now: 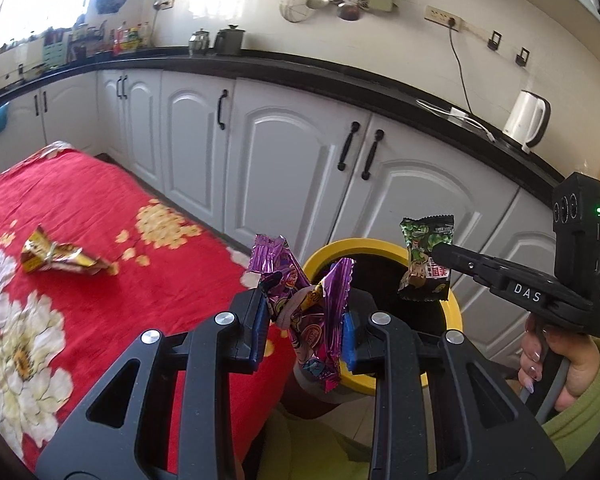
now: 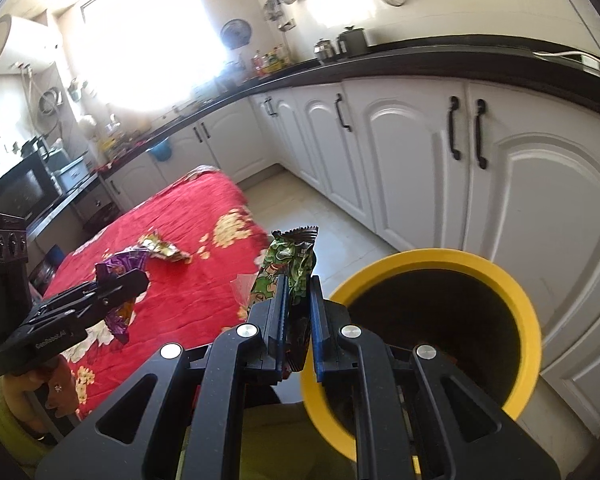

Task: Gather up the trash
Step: 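Carry the purple wrapper and green packet over the yellow bin with both tools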

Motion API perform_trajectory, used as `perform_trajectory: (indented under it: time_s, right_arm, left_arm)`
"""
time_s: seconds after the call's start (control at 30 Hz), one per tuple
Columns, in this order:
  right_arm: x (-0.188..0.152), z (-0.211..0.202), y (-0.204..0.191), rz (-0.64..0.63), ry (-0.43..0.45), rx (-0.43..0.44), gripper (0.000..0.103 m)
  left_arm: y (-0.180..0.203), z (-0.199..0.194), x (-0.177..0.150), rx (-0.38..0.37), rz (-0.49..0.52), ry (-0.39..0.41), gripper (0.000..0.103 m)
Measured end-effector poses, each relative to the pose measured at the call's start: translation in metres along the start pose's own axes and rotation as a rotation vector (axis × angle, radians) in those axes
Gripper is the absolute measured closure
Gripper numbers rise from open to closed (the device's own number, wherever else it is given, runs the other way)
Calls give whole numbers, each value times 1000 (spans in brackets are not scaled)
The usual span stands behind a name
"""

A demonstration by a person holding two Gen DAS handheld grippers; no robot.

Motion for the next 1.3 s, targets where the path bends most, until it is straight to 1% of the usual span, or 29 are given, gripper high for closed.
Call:
perform_trajectory:
  time_s: [0.27, 0.43, 0.77, 1.1, 1.3]
  right_arm:
    - [-6, 1, 36, 58, 2, -38, 93]
    - [-13, 0, 55, 70, 9, -87, 93]
    - [-35, 6, 89, 127, -19, -123, 93]
    - [-59, 15, 114, 174, -58, -145, 93]
    - [-73, 22, 121, 182, -83, -159, 93]
  left_arm:
    - [22, 28, 1, -32, 39, -29, 81]
    - [33, 42, 3, -47, 57, -43, 81]
    - [54, 75, 7, -72, 89, -53, 81]
    - [60, 114, -7, -91, 80, -107, 81]
    - [58, 134, -15, -89, 77, -145, 81]
Point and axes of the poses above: each gripper's, at about its wrist camera, not at the fingertips, and z roughly the way its jaws point, y to its right, x to its top, the point moved 8 cm from there along z, roughly the way its jaws point, and after that the axes turned 15 degrees about -x, right-handed, at the moved point
